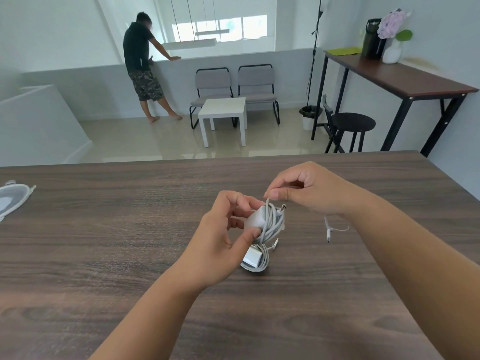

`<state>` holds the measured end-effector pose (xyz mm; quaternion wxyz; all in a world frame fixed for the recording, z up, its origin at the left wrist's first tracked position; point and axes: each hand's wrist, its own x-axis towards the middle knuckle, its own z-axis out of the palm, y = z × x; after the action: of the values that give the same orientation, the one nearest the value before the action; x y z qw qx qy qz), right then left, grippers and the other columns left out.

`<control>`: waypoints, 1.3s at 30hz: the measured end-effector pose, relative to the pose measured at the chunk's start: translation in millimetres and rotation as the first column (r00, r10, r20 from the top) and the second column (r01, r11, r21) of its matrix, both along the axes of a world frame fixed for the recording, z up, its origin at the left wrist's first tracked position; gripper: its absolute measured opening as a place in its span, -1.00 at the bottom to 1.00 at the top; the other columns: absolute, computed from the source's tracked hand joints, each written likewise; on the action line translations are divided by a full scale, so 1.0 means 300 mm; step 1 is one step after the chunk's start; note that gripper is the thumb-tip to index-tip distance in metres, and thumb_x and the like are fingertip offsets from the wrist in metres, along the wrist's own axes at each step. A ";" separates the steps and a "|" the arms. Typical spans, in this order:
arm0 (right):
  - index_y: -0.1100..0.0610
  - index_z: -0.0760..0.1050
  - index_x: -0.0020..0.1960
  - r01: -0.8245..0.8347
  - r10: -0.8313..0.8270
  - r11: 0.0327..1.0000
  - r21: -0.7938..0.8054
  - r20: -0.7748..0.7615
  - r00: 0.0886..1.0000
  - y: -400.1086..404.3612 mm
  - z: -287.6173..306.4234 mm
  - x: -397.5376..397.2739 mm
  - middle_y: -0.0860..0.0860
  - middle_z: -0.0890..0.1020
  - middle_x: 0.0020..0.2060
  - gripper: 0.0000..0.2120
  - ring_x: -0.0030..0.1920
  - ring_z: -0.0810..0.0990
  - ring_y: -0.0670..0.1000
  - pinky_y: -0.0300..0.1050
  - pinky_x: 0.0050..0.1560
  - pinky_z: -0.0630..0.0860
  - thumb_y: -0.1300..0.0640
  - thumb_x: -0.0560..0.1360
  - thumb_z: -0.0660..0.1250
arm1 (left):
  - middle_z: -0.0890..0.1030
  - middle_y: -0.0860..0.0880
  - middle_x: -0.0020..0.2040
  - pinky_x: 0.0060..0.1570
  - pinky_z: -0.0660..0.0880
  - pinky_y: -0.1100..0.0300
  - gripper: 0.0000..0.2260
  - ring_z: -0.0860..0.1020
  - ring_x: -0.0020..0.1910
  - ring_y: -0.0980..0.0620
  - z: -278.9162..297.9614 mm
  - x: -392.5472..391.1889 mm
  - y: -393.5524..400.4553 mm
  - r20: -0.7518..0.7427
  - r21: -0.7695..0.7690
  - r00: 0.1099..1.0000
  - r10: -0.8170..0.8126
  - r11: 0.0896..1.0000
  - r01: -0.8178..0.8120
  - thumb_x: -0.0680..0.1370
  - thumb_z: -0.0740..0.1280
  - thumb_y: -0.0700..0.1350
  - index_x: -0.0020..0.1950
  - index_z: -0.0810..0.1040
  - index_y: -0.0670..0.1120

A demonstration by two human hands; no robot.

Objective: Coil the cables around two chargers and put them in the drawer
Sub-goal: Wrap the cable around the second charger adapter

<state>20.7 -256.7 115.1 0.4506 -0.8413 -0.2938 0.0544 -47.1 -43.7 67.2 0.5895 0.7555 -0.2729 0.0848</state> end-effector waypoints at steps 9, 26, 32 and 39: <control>-0.01 0.67 0.04 0.203 -0.209 0.975 0.085 0.060 0.976 0.042 -0.132 -0.045 -0.15 0.72 -0.11 -0.85 -0.06 0.65 -0.19 -0.32 0.02 0.51 0.10 0.52 0.36 | 0.64 -0.03 0.02 -0.13 0.59 0.15 -0.78 0.63 -0.08 0.04 0.026 0.033 -0.043 -0.258 -0.453 0.965 0.045 0.876 -0.162 0.49 0.32 -0.36 -0.01 0.36 -0.11; -0.01 0.60 -0.18 0.239 -0.031 0.934 -0.265 0.607 0.794 0.071 -0.074 -0.134 -0.11 0.58 -0.29 -0.71 -0.29 0.57 -0.04 -0.05 -0.35 0.53 -0.08 0.48 0.15 | 0.66 0.19 -0.18 -0.15 0.57 0.24 -0.82 0.60 -0.21 0.20 -0.033 0.040 -0.072 -0.222 -0.175 0.907 0.357 0.901 -0.398 0.56 0.33 -0.30 0.01 0.49 -0.02; 0.09 0.68 -0.25 0.168 -0.211 0.970 0.176 0.267 0.940 0.049 -0.070 -0.131 -0.10 0.68 -0.32 -0.92 -0.25 0.64 -0.08 -0.15 -0.18 0.54 0.13 0.32 0.57 | 0.66 0.24 -0.12 -0.17 0.58 0.26 -0.79 0.62 -0.23 0.20 -0.001 0.019 -0.073 -0.259 -0.191 0.919 0.297 0.917 -0.351 0.54 0.35 -0.34 0.03 0.47 -0.04; 0.22 0.66 -0.23 0.154 -0.150 0.741 0.653 -0.062 0.987 0.060 -0.101 -0.151 0.03 0.71 -0.31 -0.91 -0.29 0.66 -0.04 -0.22 -0.20 0.59 0.27 0.27 0.51 | 0.70 0.04 -0.13 -0.19 0.60 0.22 -0.77 0.66 -0.24 0.14 0.021 -0.001 -0.089 -0.235 -0.283 0.927 0.293 0.891 -0.354 0.50 0.39 -0.37 0.06 0.53 -0.10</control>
<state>-24.6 -238.7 84.9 0.7203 -0.6509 -0.2235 -0.0866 -47.2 -70.5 73.7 0.7045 0.6893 -0.0692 0.1545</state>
